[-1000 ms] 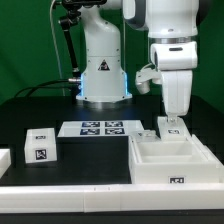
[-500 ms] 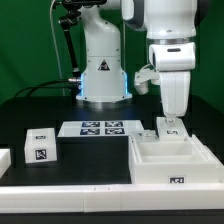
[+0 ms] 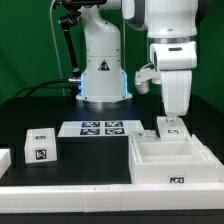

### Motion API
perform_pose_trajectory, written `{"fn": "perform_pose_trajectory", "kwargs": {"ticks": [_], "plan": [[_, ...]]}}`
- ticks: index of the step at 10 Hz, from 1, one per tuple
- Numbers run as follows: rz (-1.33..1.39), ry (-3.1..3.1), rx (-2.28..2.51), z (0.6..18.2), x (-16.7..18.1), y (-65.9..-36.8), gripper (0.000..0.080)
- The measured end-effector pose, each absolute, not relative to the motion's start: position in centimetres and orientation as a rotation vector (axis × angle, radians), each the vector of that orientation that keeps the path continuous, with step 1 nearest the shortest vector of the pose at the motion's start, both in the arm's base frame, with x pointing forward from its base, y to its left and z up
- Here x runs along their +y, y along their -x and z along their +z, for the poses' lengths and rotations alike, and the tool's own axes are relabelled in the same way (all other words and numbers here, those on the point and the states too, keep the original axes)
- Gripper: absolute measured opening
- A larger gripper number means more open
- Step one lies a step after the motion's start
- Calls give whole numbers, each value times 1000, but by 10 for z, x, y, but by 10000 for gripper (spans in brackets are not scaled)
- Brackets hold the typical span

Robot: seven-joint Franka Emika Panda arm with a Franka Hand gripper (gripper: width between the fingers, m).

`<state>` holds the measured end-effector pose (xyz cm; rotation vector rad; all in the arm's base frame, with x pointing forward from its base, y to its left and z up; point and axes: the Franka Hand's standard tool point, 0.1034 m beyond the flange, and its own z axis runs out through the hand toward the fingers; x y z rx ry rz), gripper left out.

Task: Assemble cabinet

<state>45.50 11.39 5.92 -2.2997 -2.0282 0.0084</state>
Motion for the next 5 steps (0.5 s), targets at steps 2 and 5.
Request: {"fn": "perform_pose_trajectory", "kwargs": {"ticks": [2,5], "plan": [[9,2300,-2028,59,114,-455,68],[9,2301,-2030,61,114,-456,68]]}}
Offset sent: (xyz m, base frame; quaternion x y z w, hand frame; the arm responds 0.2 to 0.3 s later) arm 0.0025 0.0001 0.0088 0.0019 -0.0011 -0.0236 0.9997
